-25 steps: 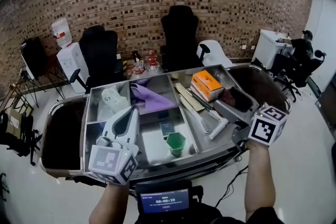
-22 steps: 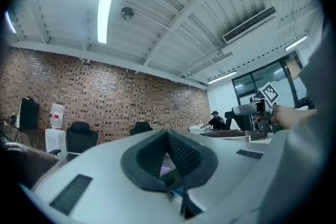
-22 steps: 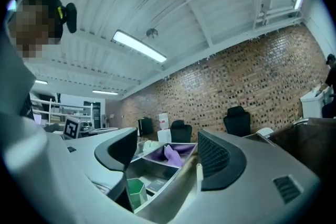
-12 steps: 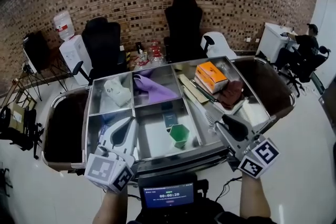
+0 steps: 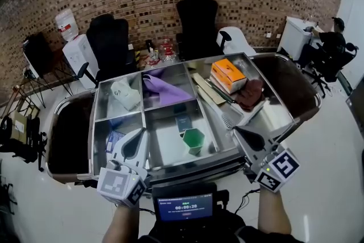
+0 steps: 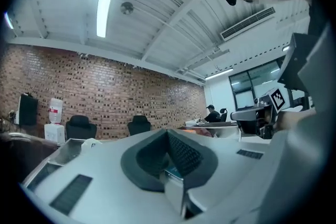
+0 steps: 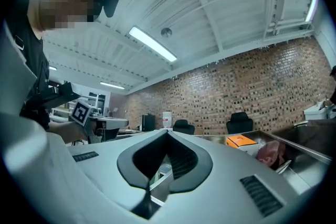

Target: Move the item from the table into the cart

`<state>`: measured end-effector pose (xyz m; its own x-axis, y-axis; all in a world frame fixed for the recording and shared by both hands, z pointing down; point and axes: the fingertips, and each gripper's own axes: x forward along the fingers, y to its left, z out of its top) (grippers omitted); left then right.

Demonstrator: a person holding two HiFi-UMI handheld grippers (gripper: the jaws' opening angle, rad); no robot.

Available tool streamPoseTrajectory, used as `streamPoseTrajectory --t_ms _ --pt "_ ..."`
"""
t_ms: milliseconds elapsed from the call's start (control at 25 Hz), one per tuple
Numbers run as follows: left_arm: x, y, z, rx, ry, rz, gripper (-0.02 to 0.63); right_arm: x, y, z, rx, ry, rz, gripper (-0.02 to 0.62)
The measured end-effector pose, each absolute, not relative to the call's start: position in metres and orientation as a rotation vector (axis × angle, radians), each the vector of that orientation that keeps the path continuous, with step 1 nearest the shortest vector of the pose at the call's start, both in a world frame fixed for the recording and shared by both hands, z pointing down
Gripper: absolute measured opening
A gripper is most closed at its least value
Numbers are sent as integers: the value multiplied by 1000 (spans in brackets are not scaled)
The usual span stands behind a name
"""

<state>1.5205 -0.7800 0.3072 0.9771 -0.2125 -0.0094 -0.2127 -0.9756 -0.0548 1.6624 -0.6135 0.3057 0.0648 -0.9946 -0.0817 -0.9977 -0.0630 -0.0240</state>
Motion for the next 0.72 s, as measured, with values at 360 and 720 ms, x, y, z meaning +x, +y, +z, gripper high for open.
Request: streamPoseTrajectory --t_ms 360,720 --pt "1517 -771 311 -3098 259 -15 2 1654 -611 306 -2210 2095 35 2" --pt "1515 -775 315 -3103 266 -7 2 1654 -614 309 -2224 2096 36 2"
